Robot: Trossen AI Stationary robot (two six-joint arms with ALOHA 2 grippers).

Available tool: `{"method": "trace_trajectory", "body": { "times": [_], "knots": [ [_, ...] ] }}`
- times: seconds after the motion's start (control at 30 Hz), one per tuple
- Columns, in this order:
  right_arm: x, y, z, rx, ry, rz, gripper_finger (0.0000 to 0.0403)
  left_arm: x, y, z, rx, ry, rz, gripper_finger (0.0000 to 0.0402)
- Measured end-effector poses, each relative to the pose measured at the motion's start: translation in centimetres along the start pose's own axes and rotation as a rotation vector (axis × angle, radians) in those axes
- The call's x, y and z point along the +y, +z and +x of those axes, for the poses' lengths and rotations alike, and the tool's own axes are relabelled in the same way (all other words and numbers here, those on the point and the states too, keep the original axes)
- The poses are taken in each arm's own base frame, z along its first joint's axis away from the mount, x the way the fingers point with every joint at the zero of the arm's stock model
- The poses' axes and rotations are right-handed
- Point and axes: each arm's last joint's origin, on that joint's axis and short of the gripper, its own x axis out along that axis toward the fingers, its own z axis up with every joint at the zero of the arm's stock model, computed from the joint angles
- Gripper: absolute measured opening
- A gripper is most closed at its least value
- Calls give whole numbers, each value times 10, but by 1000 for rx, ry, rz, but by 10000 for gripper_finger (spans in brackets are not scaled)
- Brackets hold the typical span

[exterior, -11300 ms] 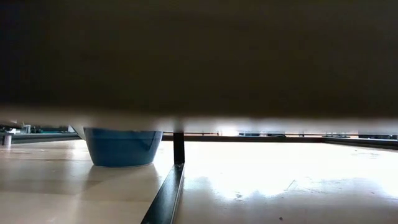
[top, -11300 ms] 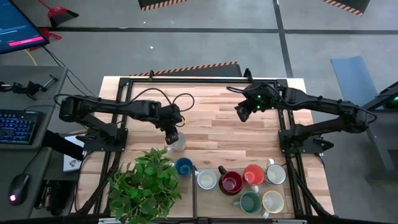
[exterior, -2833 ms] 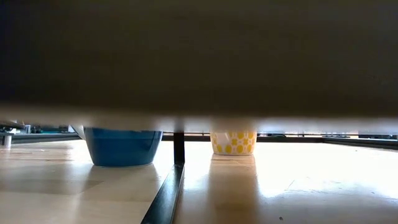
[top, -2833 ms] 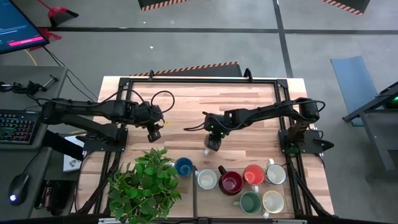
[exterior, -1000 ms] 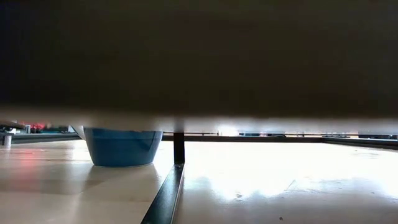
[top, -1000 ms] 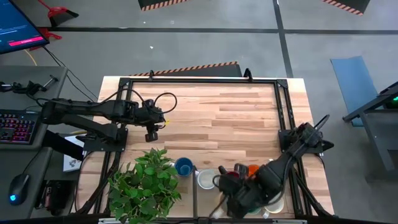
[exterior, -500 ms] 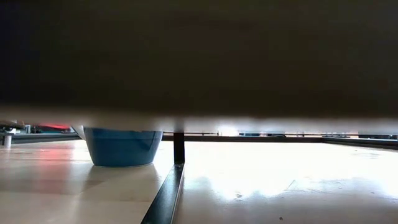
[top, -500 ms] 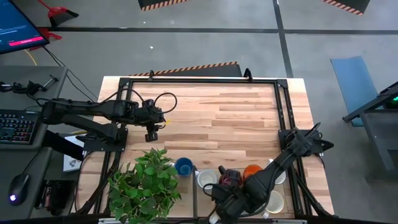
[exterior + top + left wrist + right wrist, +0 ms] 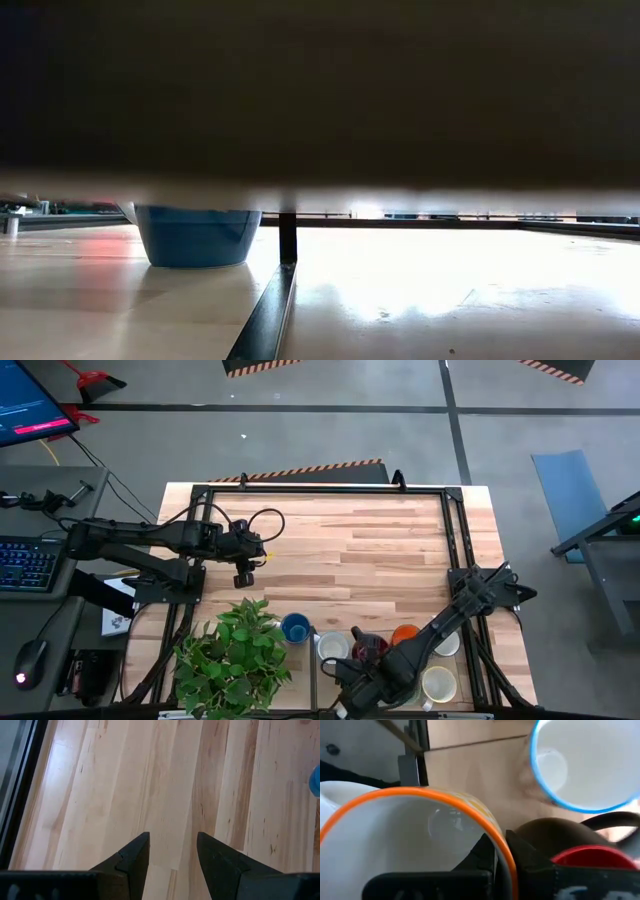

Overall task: Place coffee mugs
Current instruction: Put the yellow patterned mug on the shelf

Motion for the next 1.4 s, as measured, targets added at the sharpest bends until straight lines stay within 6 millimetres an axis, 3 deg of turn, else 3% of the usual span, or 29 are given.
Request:
{"method": "trace_trajectory", "body": {
  "times": [0.53, 0.77, 1.07, 1.4],
  "knots": [
    [16, -10, 10, 15, 14, -46, 0, 0, 2, 0, -21, -1, -6, 154],
    [14, -10, 11, 10, -12, -46, 0, 1, 2, 0, -22, 31, -6, 154],
    [19, -12, 35, 99, -5, -29, 0, 1, 3, 0, -27, 35, -7, 154],
    [14, -16, 35, 140, -63, 33, 0, 1, 7, 0, -73, 42, -20, 154]
  ]
}}
